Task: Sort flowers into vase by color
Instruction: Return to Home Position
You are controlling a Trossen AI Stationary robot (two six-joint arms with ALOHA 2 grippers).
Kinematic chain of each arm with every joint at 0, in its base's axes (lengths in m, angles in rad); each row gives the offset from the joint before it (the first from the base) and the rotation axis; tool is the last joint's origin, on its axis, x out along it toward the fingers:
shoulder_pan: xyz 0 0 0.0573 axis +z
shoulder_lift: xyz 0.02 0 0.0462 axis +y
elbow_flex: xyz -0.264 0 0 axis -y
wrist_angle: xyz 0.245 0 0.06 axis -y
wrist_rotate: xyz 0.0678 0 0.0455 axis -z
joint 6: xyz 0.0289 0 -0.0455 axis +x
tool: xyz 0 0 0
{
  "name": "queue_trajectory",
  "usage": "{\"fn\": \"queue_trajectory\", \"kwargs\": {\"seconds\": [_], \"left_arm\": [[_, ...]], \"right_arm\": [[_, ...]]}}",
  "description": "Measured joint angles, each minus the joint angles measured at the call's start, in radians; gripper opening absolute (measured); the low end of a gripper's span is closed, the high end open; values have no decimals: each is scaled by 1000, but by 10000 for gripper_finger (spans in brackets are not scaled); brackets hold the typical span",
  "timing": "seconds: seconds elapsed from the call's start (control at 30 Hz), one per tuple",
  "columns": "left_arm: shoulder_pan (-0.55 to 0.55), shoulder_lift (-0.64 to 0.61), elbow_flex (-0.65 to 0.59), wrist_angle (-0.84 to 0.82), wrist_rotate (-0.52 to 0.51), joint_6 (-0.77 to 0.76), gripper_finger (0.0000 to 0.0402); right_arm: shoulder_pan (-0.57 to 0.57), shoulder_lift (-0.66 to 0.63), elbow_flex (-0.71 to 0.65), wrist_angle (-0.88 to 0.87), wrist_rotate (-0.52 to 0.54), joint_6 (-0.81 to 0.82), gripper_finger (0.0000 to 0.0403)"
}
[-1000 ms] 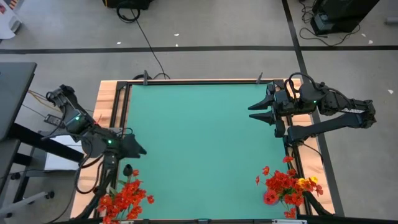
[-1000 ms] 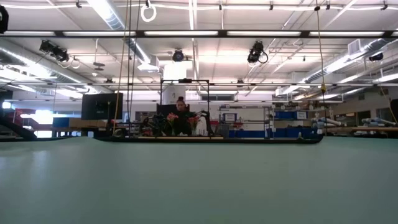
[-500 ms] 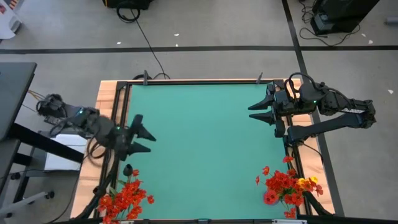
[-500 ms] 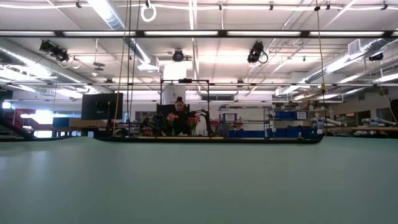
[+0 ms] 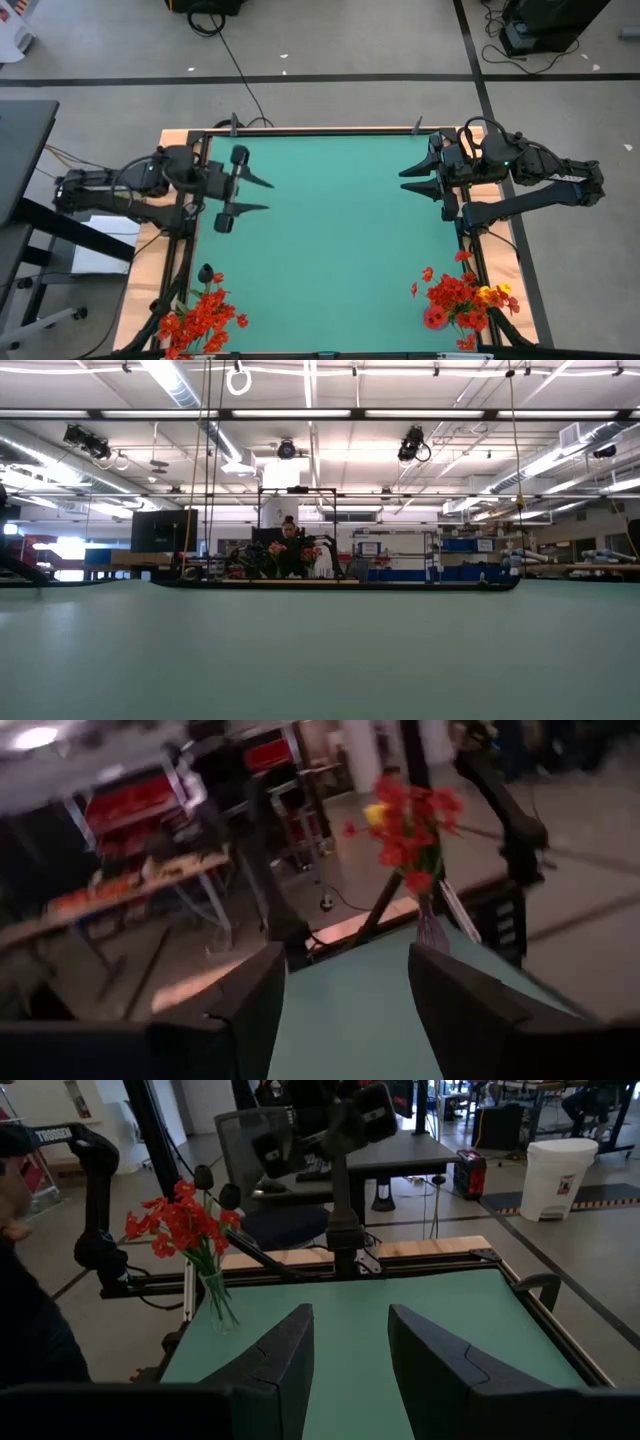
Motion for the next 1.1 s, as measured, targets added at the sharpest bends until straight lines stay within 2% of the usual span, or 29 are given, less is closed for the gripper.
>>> {"fn": "queue_trajectory", "kwargs": {"seconds": [0.13,0.43,0.6,0.7,0.9,1.1], "left_arm": [[23,-47,-28,-42,-55,-136,205],[36,-386,-337,-23,-175,-403,169],[35,-567,-535,0,-177,-311,140],[35,-638,-642,92,-149,-290,119],[33,-690,-787,251,-2,-309,76],[33,-702,-884,339,3,-317,42]], "right_arm": [[0,0,0,0,0,0,140],[0,0,0,0,0,0,140],[0,0,0,0,0,0,140],[0,0,0,0,0,0,140],[0,0,0,0,0,0,140],[0,0,0,0,0,0,140]]}}
